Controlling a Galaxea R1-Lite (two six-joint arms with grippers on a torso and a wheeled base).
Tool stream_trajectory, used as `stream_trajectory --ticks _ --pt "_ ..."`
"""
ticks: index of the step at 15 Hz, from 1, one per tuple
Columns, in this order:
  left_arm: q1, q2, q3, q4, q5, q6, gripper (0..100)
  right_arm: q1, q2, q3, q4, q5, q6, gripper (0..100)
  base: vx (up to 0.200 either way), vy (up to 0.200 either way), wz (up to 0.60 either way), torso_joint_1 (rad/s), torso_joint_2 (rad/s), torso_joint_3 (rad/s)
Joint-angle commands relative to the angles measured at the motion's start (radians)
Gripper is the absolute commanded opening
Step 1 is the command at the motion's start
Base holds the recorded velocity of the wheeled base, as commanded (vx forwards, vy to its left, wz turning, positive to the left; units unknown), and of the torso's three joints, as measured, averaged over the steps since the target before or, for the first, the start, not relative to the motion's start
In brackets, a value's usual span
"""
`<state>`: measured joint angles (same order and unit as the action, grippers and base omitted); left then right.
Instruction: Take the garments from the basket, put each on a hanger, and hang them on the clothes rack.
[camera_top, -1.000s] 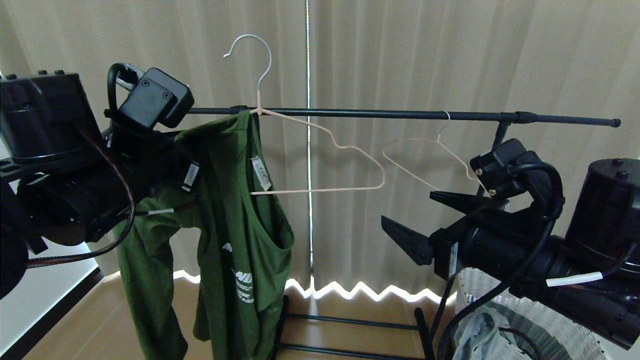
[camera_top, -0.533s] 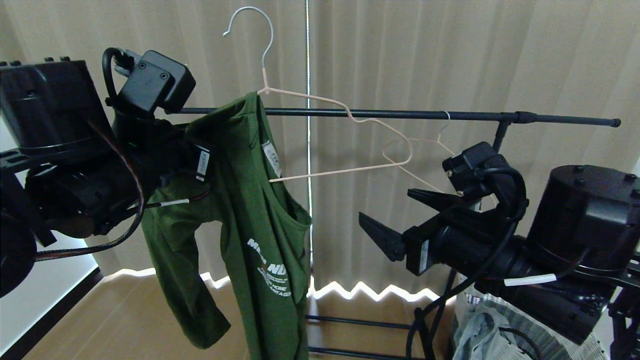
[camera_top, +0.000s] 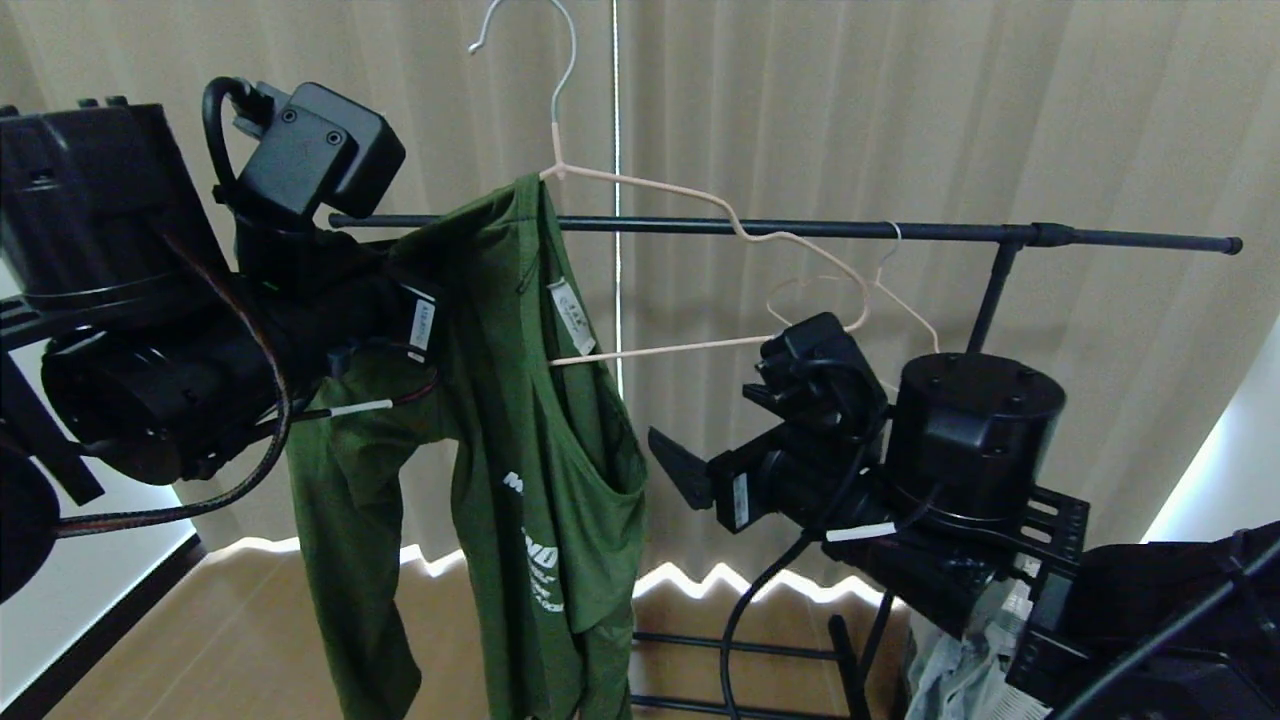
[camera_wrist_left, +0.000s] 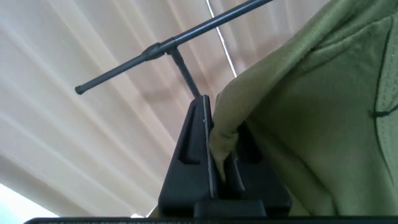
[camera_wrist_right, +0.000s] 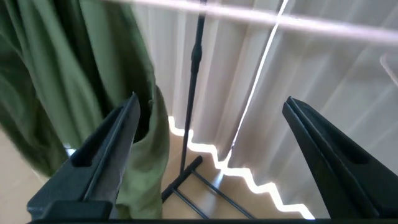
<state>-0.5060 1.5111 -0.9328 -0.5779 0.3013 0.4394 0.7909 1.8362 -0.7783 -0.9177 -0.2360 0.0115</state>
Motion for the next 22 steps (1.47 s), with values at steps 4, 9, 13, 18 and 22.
stream_trajectory --ticks 4,9,13,18,22 --pt "-0.023 -0.023 0.003 0.0 0.001 -0.002 0 0.007 0.107 -0.068 -0.001 0.0 -0.004 100 0.0 0.0 0.0 0.0 0.0 0.0" --pt "-0.019 -0.031 0.006 0.0 0.001 -0.004 0 0.002 0.106 -0.018 -0.001 -0.008 -0.004 100 0.0 0.0 0.0 0.0 0.0 0.0" --pt "0.023 -0.031 0.022 0.0 0.002 -0.002 0 -0.079 0.032 0.077 0.0 -0.009 -0.005 100 0.0 0.0 0.0 0.0 0.0 0.0" --pt "0.084 -0.054 0.146 -0.023 -0.001 0.01 0 -0.257 -0.037 0.091 0.011 -0.009 -0.071 100 0.0 0.0 0.0 0.0 0.0 0.0" --pt "0.147 -0.08 0.236 -0.079 -0.001 0.116 0 -0.314 -0.041 0.022 0.025 -0.009 -0.13 100 0.0 0.0 0.0 0.0 0.0 0.0"
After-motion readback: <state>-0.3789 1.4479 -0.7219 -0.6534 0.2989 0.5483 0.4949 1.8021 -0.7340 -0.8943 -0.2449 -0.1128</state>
